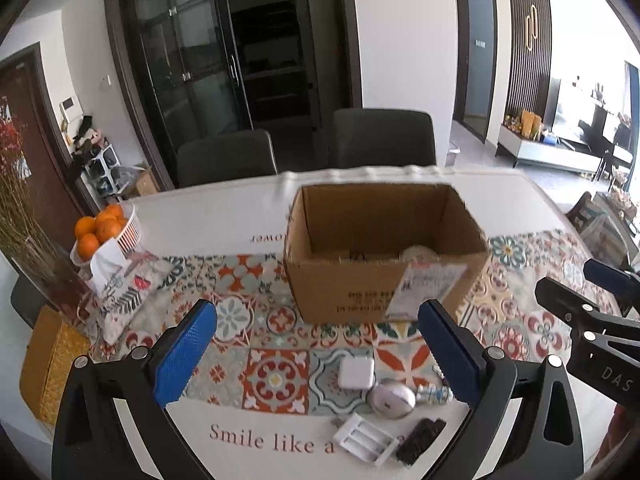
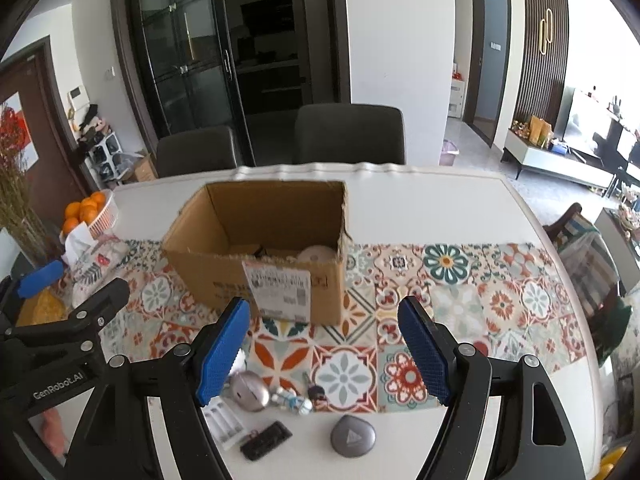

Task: Organize rigid objects
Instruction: 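Withdraw both tools from the box back toward the remaining table items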

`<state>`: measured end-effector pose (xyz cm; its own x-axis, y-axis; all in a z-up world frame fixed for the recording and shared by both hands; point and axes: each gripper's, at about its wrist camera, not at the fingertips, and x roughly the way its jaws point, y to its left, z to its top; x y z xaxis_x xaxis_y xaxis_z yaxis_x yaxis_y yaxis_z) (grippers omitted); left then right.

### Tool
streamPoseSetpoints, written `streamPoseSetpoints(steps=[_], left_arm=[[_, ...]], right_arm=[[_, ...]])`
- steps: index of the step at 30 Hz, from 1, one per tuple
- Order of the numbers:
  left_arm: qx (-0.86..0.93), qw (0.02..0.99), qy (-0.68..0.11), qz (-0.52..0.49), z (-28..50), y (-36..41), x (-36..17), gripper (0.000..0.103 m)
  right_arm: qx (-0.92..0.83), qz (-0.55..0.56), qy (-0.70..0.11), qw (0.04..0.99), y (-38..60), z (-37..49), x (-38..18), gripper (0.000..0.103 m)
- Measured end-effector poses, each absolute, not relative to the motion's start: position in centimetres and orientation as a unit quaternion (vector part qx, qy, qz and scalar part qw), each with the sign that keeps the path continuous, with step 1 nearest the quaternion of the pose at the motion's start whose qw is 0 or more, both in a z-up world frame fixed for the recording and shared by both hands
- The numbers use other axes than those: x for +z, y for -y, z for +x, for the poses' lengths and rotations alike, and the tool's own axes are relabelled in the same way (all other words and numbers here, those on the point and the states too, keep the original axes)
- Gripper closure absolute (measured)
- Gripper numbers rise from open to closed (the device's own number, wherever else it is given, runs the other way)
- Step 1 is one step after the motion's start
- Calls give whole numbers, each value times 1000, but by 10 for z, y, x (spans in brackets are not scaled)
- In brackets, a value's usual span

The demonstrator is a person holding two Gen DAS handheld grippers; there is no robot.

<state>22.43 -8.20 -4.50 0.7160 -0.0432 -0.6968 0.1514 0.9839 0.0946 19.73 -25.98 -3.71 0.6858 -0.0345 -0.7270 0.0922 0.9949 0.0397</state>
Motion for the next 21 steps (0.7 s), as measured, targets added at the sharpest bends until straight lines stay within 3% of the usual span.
streamPoseSetpoints(steps=[21], left_arm=[[-61, 875, -469, 105, 191, 106, -126, 0]], right_arm=[[-36, 44, -486, 872, 281, 161, -117, 27]])
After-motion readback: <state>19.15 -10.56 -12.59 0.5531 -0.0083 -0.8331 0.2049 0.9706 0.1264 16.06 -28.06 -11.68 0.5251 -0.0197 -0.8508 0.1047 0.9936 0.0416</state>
